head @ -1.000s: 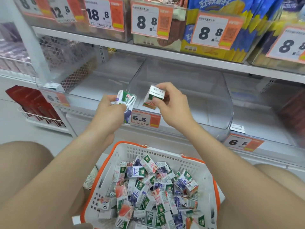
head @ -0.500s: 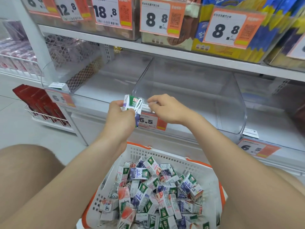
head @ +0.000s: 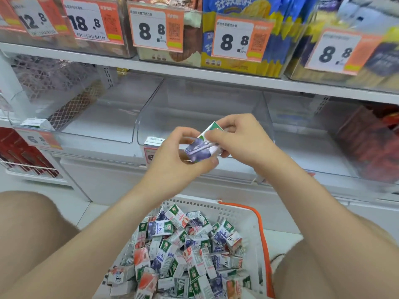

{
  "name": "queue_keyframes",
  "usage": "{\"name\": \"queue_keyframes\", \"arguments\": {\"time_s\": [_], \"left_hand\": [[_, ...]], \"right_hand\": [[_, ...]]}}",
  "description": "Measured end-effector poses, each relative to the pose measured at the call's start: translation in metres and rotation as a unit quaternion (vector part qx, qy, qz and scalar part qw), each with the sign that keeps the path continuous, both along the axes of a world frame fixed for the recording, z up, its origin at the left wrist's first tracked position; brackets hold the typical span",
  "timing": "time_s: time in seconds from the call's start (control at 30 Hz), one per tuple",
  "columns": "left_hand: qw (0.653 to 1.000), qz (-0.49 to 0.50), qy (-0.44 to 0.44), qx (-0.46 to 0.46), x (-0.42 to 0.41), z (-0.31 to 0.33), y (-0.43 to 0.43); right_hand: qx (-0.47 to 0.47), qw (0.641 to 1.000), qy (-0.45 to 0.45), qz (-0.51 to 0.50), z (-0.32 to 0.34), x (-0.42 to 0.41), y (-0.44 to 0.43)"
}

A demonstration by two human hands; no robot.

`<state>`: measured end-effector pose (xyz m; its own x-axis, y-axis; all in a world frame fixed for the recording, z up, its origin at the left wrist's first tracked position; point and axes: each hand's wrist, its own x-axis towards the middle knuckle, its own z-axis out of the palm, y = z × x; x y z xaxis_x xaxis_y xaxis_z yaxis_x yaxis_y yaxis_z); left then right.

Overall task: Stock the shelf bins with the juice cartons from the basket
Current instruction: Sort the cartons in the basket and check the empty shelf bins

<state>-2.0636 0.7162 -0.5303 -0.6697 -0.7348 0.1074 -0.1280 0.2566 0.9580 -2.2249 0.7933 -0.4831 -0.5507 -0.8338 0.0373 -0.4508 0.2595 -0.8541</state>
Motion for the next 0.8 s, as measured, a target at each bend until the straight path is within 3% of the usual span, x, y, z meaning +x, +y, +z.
{"name": "queue_keyframes", "arguments": {"time_s": [0.07, 0.13, 0.23, 0.37, 0.57, 0.7, 0.8], "left_hand": [[0.99, -0.001, -0.038, -0.137, -0.008, -0.006, 0.007], [0.986, -0.007, -0.035, -0.165, -0.016, -0.01, 0.014], [0.997, -0.06, 0.006, 0.04, -0.026, -0.009, 0.025], [0.953, -0.147, 0.053, 0.26, -0.041, -0.004, 0.04], [0.922, -0.175, 0.055, 0.342, -0.073, -0.006, 0.072], [0.947, -0.151, 0.047, 0.281, -0.093, -0.005, 0.086], [0.995, -0.093, -0.018, -0.006, -0.103, -0.011, 0.088]], "right_hand": [[0.016, 0.998, -0.05, -0.043, -0.001, -0.005, 0.014], [0.021, 0.994, -0.098, -0.043, 0.001, -0.012, 0.03], [0.047, 0.996, -0.076, 0.012, 0.013, -0.027, 0.059], [0.071, 0.994, -0.06, 0.05, 0.024, -0.043, 0.095], [0.076, 0.997, -0.004, -0.004, 0.025, -0.06, 0.124], [0.089, 0.993, 0.06, -0.048, 0.024, -0.075, 0.133], [0.015, 0.985, 0.123, -0.124, 0.023, -0.093, 0.139]]}}
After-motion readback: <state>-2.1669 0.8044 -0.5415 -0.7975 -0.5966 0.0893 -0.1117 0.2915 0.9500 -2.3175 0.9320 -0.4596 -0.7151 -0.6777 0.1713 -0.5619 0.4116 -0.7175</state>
